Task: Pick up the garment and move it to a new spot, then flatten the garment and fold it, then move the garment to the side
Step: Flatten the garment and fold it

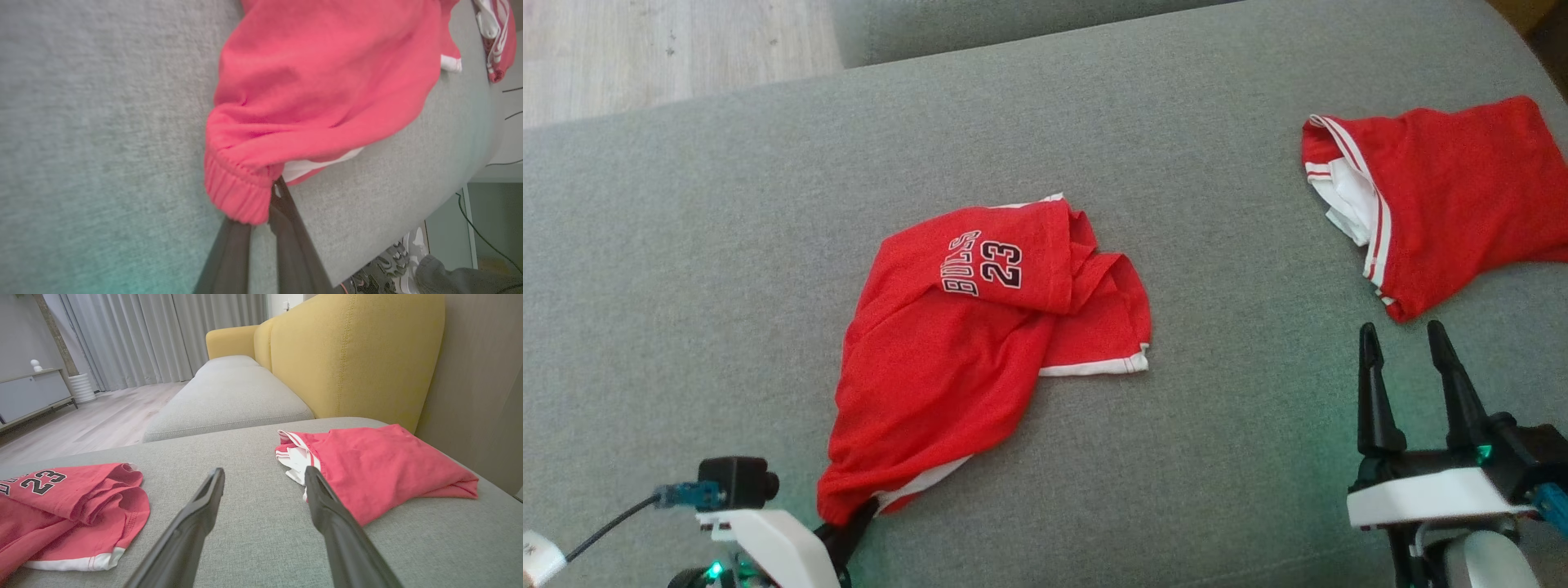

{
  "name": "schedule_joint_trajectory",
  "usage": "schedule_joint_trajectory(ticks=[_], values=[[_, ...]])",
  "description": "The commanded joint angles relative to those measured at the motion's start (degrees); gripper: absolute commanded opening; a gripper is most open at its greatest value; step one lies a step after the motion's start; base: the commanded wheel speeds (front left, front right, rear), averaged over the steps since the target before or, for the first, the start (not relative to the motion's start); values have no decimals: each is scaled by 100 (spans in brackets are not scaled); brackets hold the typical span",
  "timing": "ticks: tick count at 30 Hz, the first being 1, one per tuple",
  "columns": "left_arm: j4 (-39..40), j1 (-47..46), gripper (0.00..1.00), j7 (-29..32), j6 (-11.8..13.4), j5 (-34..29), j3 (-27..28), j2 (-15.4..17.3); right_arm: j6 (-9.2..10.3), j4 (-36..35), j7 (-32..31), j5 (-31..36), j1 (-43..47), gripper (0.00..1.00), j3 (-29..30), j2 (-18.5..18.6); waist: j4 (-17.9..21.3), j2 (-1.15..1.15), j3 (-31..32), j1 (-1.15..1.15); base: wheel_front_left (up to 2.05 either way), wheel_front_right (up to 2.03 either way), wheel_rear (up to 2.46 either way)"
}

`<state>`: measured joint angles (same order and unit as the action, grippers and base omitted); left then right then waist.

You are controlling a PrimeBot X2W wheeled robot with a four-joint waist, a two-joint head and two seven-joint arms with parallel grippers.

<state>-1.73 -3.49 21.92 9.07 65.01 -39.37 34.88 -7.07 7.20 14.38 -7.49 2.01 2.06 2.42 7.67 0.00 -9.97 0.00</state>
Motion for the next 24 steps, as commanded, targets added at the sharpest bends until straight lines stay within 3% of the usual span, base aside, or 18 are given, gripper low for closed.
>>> schedule_joint_trajectory(ticks=[1,3,4,5,6,19,24], values=[[-183,-203,1,-88,131,3,338,166,-42,-166,62,40,-95,100,-103,45,-10,0,7,0,0,0,0],[-244,-161,43,-160,104,21,351,129,-42,-164,62,53,-97,100,-95,45,-27,0,16,0,0,0,0],[-257,-130,50,-191,89,29,350,114,-42,-164,62,61,-96,100,-92,45,-39,0,23,0,0,0,0],[-264,-95,93,-230,81,41,357,98,-42,-165,62,69,-95,100,-89,45,-51,0,29,0,0,0,0],[-265,-57,100,-279,77,49,371,85,-42,-168,62,77,-92,100,-85,45,-66,0,37,0,0,0,0],[-137,347,100,-957,159,-25,546,0,-42,-195,62,238,-9,100,-38,45,-384,0,176,0,0,0,0],[-394,111,100,-1366,149,-213,535,-368,-42,-201,62,288,2,100,-64,45,-542,0,169,0,0,0,0]])
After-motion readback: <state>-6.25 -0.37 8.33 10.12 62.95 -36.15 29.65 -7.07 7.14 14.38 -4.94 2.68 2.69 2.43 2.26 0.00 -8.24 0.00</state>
